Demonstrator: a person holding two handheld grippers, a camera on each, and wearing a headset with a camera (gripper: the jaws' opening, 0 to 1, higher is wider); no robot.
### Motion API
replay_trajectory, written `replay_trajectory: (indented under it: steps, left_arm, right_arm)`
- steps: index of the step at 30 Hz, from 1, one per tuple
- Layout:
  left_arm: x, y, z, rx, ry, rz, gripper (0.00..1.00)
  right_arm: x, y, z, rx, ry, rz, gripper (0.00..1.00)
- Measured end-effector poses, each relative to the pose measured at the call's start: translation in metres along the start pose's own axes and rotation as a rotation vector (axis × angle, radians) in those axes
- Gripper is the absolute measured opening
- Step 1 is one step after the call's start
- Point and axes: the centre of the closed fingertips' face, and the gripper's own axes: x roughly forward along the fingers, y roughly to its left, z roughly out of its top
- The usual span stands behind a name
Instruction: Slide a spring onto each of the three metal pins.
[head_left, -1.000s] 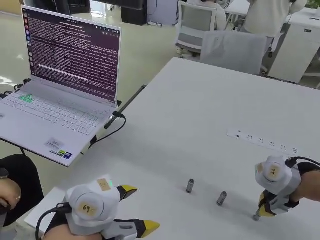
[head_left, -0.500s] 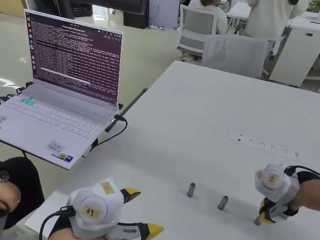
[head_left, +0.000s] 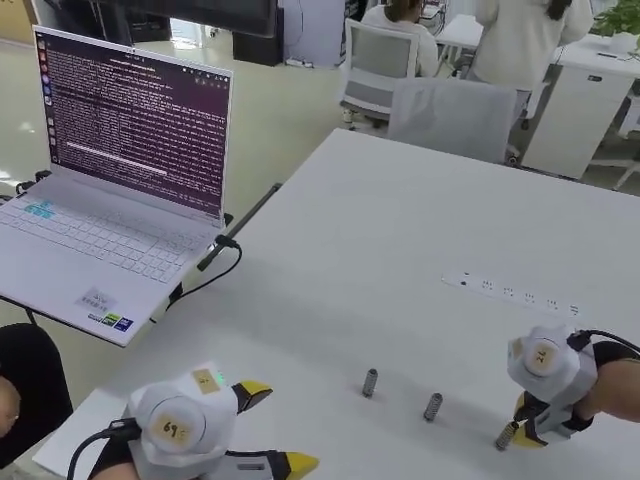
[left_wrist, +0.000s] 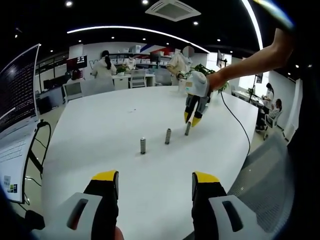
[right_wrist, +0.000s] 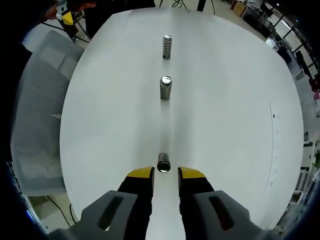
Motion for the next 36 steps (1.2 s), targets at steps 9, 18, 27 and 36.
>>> replay_trajectory:
  steps: [9, 18, 27, 36]
  left_arm:
    - [0.001, -0.001, 0.004, 0.003, -0.009, -0.003, 0.55]
    - [0.003, -0.003, 0.008, 0.0, -0.019, -0.006, 0.55]
    - [0.009, -0.004, 0.013, 0.001, -0.024, -0.01, 0.55]
    - [0.012, -0.003, 0.02, -0.001, -0.034, -0.012, 0.55]
  right_arm:
    - [-0.014, 0.005, -0.002, 0.107, -0.092, -0.066, 0.22]
    - [-0.018, 0.023, -0.014, 0.222, -0.161, -0.082, 0.24]
    - [-0.03, 0.04, -0.017, 0.391, -0.313, -0.133, 0.28]
    - [-0.047, 0.067, -0.023, 0.465, -0.425, -0.206, 0.31]
